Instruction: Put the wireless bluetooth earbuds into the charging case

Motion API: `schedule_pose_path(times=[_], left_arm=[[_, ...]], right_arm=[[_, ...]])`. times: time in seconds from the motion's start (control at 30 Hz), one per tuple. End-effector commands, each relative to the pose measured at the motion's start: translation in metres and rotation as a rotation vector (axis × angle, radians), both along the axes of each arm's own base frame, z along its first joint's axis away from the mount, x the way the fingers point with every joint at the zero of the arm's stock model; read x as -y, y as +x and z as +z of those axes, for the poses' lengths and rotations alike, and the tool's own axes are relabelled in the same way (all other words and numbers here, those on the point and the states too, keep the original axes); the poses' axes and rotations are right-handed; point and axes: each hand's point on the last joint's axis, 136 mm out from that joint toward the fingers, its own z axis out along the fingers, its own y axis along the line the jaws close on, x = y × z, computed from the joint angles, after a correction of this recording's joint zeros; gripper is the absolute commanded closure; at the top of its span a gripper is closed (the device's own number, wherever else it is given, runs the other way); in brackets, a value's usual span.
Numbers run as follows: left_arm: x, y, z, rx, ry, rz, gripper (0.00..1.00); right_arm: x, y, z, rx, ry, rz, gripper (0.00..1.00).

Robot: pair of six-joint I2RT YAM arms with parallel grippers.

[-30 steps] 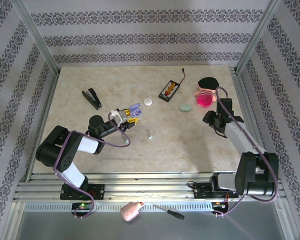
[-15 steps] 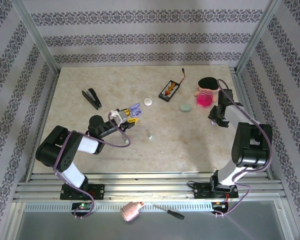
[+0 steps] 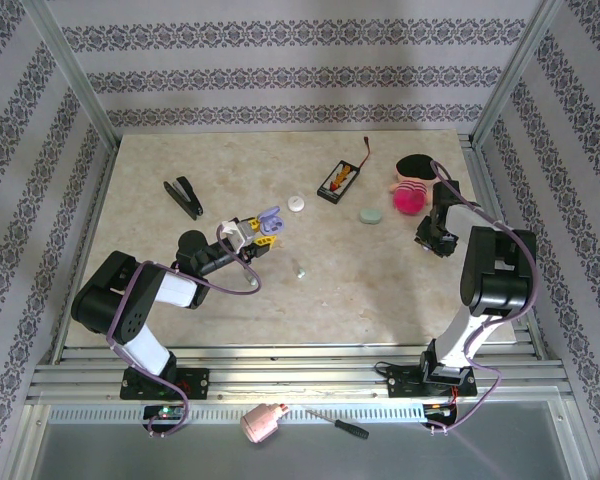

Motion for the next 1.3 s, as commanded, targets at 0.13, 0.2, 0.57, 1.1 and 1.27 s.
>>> schedule_pose_path(times=[0.13, 0.2, 0.57, 1.1, 1.27], left_arm=[[0.003, -0.002, 0.005, 0.038, 0.001, -0.007, 0.85], [0.002, -0.002, 0.005, 0.038, 0.001, -0.005, 0.85], [-0.006, 0.004, 0.004, 0.041, 0.013, 0.056, 0.85], [-0.026, 0.012, 0.01, 0.029, -0.006, 0.122, 0.85], [-0.027, 0.011, 0.009, 0.026, -0.004, 0.123, 0.85]], right_arm=[[-0.002, 0.0, -0.001, -0.013, 0.028, -0.008, 0.74], [-0.003, -0.001, -0.001, -0.011, 0.032, -0.003, 0.77], [-0.057, -0.009, 0.027, 0.08, 0.105, 0.128, 0.81], [-0.282, -0.029, 0.009, 0.085, 0.383, 0.463, 0.8], [-0.278, -0.03, -0.009, 0.05, 0.375, 0.442, 0.79]])
